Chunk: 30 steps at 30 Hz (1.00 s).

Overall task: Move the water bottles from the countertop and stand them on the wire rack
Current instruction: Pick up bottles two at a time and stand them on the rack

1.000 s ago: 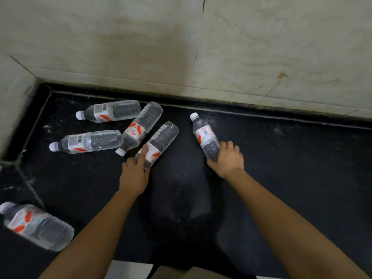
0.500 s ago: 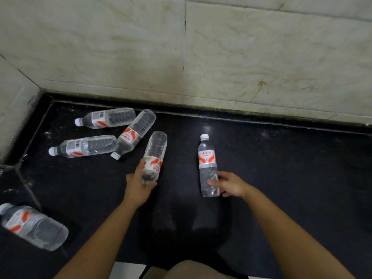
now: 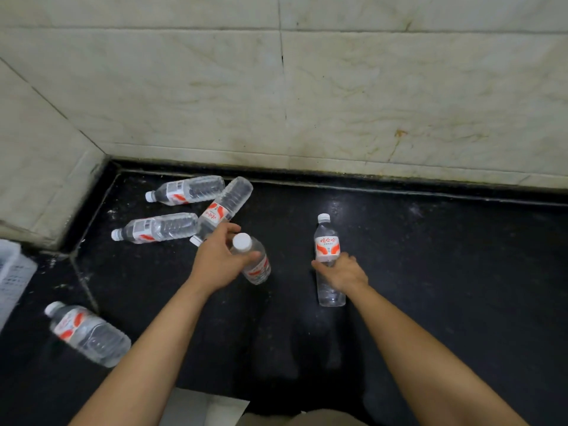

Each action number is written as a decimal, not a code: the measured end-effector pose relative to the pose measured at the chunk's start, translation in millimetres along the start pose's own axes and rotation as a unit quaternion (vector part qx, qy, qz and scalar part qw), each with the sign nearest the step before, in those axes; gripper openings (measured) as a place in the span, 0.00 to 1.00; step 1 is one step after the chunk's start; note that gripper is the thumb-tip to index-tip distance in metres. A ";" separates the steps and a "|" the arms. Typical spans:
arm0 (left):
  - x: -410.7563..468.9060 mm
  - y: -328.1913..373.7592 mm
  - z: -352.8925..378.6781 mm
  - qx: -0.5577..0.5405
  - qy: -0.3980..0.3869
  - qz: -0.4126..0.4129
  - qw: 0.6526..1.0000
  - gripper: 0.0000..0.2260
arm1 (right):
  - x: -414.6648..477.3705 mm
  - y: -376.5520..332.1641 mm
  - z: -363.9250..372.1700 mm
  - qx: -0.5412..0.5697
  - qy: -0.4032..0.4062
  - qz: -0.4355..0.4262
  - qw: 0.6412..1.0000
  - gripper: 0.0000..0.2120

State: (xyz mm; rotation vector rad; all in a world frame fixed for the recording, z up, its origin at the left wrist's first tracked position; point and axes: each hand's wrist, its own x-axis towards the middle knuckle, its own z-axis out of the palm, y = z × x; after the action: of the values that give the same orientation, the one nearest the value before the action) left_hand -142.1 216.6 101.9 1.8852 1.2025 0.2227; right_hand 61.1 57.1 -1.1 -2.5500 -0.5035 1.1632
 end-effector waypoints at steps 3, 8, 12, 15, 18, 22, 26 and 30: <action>-2.3 -11.8 7.3 -0.080 0.016 0.005 0.997 0.17 | 0.7 10.2 0.7 0.076 0.004 0.005 0.997 0.25; 1.7 -18.7 12.6 -0.176 0.031 -0.015 0.984 0.19 | -16.4 29.9 -4.9 0.262 0.038 0.015 0.964 0.17; 9.8 -18.0 14.9 -0.167 0.009 -0.028 0.985 0.20 | -22.6 30.5 -15.4 0.361 0.091 -0.007 0.928 0.30; 6.2 -12.8 19.4 -0.152 0.003 -0.015 0.988 0.19 | -33.1 28.3 -19.7 0.355 0.135 -0.076 0.922 0.37; 0.4 -12.0 23.9 -0.135 -0.003 0.006 0.991 0.16 | -45.6 31.7 -15.2 0.284 0.156 -0.143 0.935 0.36; -7.3 -19.0 26.4 -0.130 -0.002 0.034 0.991 0.17 | -57.5 40.8 0.0 0.192 0.122 -0.159 0.961 0.39; -11.9 -30.1 26.5 -0.145 0.001 0.054 0.988 0.14 | -65.2 42.1 10.6 0.203 0.106 -0.164 0.959 0.39; -1.0 -32.9 19.8 -0.147 -0.009 0.071 0.986 0.09 | -81.5 44.9 5.1 0.267 0.097 -0.148 0.947 0.30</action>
State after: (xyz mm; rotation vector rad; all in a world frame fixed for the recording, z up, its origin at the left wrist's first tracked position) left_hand -153.1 209.9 65.8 1.7090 0.9639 0.4360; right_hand 15.8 -17.4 31.8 -2.0096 -0.4312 0.7966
